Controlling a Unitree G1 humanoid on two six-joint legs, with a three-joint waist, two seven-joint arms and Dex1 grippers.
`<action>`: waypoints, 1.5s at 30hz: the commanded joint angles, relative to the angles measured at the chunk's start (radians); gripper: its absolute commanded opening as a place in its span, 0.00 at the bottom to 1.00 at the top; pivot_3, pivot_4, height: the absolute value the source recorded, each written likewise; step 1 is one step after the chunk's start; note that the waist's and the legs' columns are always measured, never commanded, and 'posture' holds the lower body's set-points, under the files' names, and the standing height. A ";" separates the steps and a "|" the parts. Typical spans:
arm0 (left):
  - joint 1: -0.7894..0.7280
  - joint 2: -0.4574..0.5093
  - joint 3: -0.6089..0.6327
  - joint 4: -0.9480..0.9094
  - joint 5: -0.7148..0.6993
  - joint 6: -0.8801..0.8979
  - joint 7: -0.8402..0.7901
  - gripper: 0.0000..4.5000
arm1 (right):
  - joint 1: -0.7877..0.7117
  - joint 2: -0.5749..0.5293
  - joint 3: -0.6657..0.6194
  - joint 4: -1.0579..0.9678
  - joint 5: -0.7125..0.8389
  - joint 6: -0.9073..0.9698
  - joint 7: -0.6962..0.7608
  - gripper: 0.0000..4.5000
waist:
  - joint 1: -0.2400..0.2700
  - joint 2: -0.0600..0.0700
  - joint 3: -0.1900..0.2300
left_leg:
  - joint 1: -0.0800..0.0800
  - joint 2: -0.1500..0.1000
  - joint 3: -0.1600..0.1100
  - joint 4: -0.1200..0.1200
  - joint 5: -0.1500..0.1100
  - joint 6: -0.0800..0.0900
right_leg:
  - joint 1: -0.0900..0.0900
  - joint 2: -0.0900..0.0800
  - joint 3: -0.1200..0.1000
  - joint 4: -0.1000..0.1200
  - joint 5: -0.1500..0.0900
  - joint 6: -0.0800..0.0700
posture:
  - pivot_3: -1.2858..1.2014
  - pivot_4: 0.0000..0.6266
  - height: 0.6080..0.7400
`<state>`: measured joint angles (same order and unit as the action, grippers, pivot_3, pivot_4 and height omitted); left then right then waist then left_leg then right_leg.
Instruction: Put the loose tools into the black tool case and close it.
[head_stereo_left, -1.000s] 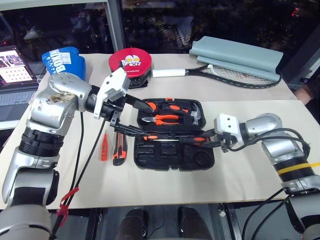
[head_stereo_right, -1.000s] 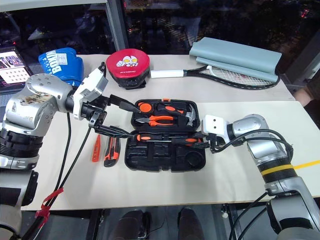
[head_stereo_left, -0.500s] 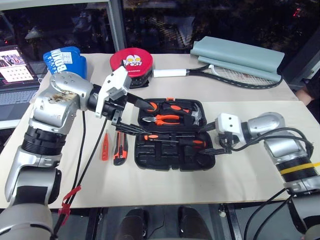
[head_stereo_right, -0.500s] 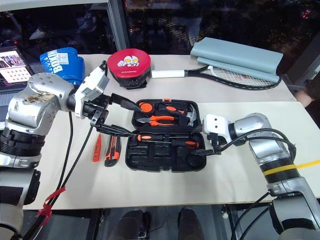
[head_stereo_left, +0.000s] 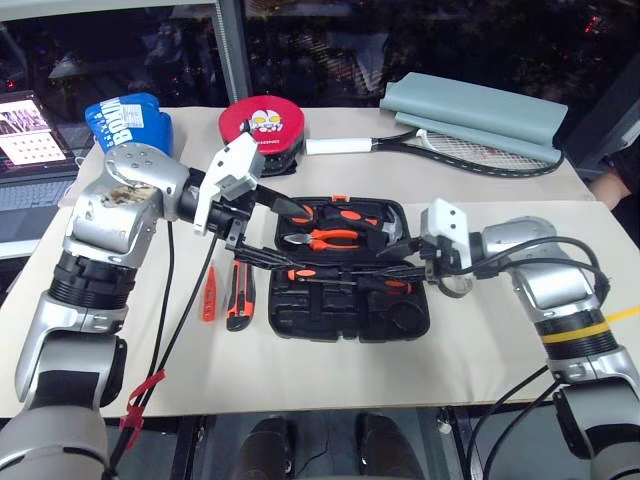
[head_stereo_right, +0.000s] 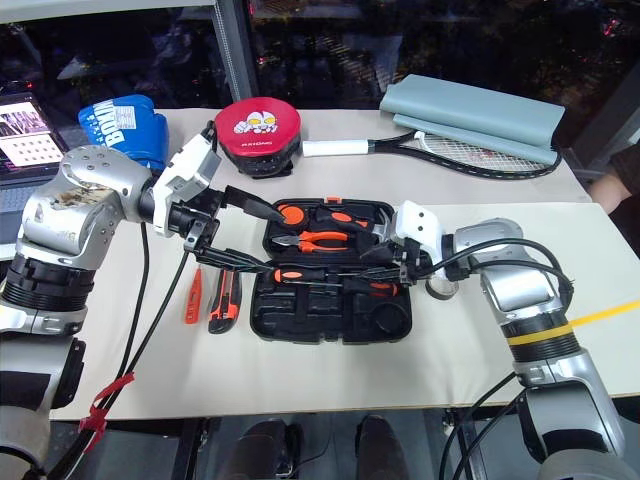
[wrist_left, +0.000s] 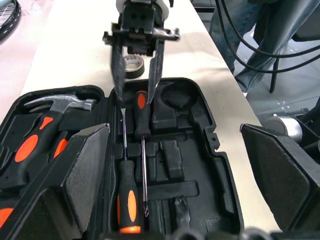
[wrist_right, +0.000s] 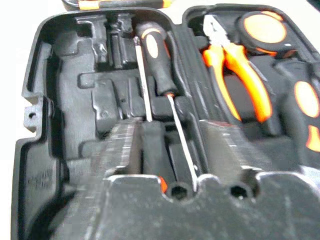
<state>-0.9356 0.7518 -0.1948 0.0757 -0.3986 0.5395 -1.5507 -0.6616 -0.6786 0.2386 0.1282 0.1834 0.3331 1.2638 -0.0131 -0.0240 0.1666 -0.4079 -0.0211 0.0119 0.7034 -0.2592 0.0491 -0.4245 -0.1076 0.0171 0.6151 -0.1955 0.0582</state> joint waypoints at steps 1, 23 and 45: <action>-0.006 0.022 0.012 -0.035 -0.005 -0.005 -0.011 1.00 | -0.015 0.010 0.008 0.004 -0.013 -0.019 0.003 0.00 | -0.001 0.000 0.000 | 0.000 0.000 0.000 0.000 0.000 0.000 | 0.000 0.000 0.000 0.000 0.000 0.000 | 0.52 0.24 0.97; -0.003 0.046 0.001 -0.027 0.021 -0.017 -0.019 1.00 | -0.048 0.107 0.062 0.119 -0.076 -0.025 -0.003 0.00 | -0.004 0.000 0.000 | 0.001 0.000 0.000 0.000 0.000 0.000 | 0.000 0.000 0.000 0.001 0.000 0.000 | 0.52 0.24 0.97; -0.026 0.010 -0.050 0.116 0.116 -0.172 -0.064 1.00 | -0.095 0.140 0.147 0.204 -0.184 -0.084 0.025 0.00 | -0.020 0.000 0.000 | 0.006 0.001 0.001 0.000 0.001 -0.002 | 0.002 0.001 0.001 0.009 -0.001 -0.002 | 0.52 0.24 0.97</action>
<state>-0.9291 0.7628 -0.2543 0.1930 -0.2805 0.3827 -1.6112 -0.7707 -0.5332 0.3409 0.3169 0.0398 0.2476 1.2662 -0.0335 -0.0238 0.1666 -0.4014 -0.0204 0.0123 0.7034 -0.2579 0.0469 -0.4231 -0.1069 0.0178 0.6246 -0.1964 0.0556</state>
